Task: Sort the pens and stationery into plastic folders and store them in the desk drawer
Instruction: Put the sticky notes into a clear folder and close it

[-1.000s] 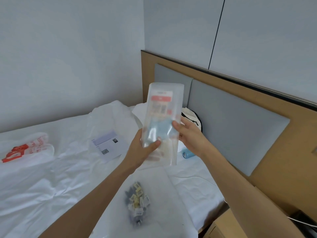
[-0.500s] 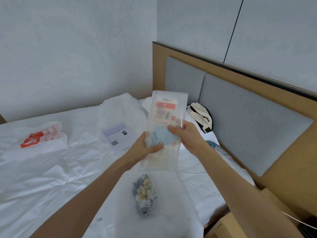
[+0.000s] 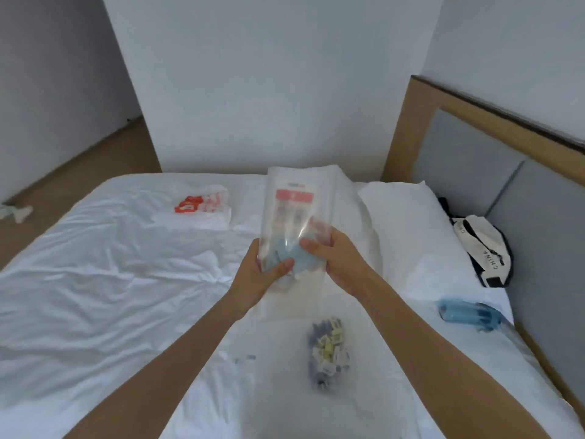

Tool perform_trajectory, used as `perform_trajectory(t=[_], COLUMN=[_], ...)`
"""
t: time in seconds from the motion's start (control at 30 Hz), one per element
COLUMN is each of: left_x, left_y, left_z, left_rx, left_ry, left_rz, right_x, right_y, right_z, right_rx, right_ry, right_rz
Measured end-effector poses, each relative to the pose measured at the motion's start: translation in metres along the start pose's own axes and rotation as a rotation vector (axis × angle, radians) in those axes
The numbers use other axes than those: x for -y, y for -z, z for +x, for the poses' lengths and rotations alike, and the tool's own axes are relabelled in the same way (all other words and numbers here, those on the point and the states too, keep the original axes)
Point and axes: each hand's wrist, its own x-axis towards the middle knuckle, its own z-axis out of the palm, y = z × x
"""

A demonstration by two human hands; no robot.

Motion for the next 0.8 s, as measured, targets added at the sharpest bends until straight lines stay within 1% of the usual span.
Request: perform_trajectory(t=[0.2,0.37,0.5,0.6,0.8], left_x=[0.020,0.044,0.062,0.071,0.087], left_y=[0.110,0.170,0.192,0.202,0.230], left_z=[-0.081,-0.181,-0.261,-0.308,-0.363], left_rx=[-0.380,-0.669,-0.886,-1.026,-1.209], left_ry=[0.046,0.142,0.230,0.272,0.292], left_rz=[0.027,0.067,0.052,0.047,-0.021], right_x=[-0.048,-0.097,-0.136,-0.155,-0.180], right_y=[-0.127,-0.231,-0.298,-0.337,-0.393], right_z=[0.025,0.001,-0.036,-0.064,-0.097], right_rx=[0.374,0.655,0.841,0.950,1.130], right_ry=[-0.168,-0.303,-0.427,-0.492,-0.535], right_rz=[0.060,0.079,0.075,0.058,-0.013])
